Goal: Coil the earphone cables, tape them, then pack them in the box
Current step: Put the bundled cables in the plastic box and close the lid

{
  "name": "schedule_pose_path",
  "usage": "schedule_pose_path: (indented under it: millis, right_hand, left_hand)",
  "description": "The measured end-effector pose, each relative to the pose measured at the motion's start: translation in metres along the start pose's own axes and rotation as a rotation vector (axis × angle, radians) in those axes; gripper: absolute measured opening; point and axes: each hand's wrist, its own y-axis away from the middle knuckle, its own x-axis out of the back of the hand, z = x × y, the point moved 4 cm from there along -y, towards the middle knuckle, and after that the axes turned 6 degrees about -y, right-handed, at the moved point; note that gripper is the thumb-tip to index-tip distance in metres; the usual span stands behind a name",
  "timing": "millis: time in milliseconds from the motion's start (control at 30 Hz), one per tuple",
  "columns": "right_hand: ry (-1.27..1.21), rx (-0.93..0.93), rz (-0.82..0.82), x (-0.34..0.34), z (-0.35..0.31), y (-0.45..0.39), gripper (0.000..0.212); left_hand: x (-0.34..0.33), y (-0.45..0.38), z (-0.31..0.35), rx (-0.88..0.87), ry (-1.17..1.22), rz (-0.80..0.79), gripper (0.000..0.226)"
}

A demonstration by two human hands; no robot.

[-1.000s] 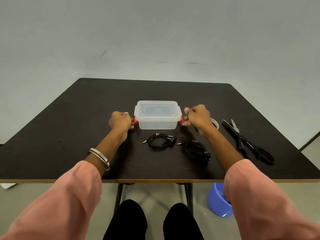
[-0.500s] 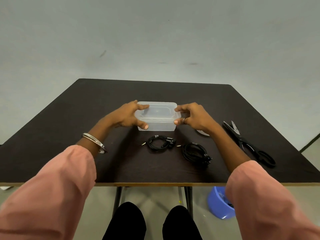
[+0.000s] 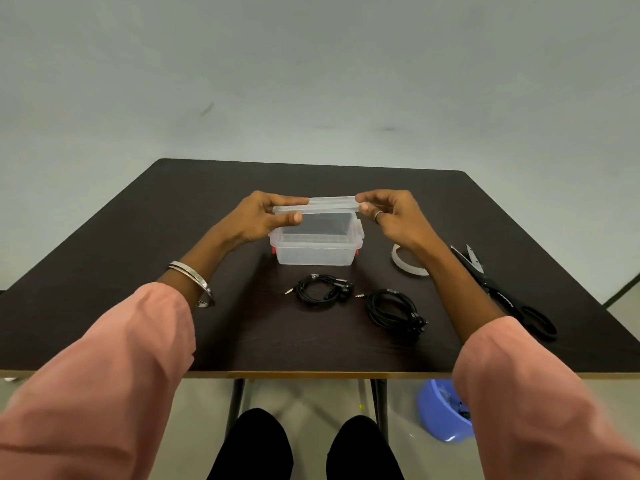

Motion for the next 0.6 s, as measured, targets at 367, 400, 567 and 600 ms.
schedule_pose_path:
  millis: [367,400,567,600]
  right_hand:
    - [-0.458,0.029,0.159,-0.004,-0.044,-0.008,0.039]
    - [-0.481,-0.001,0.150,-0.010,-0.046,-0.005,0.037]
    - [-0.525,-0.196,-0.063,-0.069,-0.058,0.020,0.043]
    - [-0.514,-0.220,-0.116,-0.084,-0.063,0.027,0.043]
  left_hand:
    - [0.037,0.019,0.034,-0.013,-0.021,0.774,0.026]
    - [0.038,0.025,0.029,0.070,0.137,0.791,0.024]
    - [0.036,0.066,0.001,0.427,0.607,0.886,0.026]
    - [0.036,0.072,-0.004,0.465,0.601,0.879,0.023]
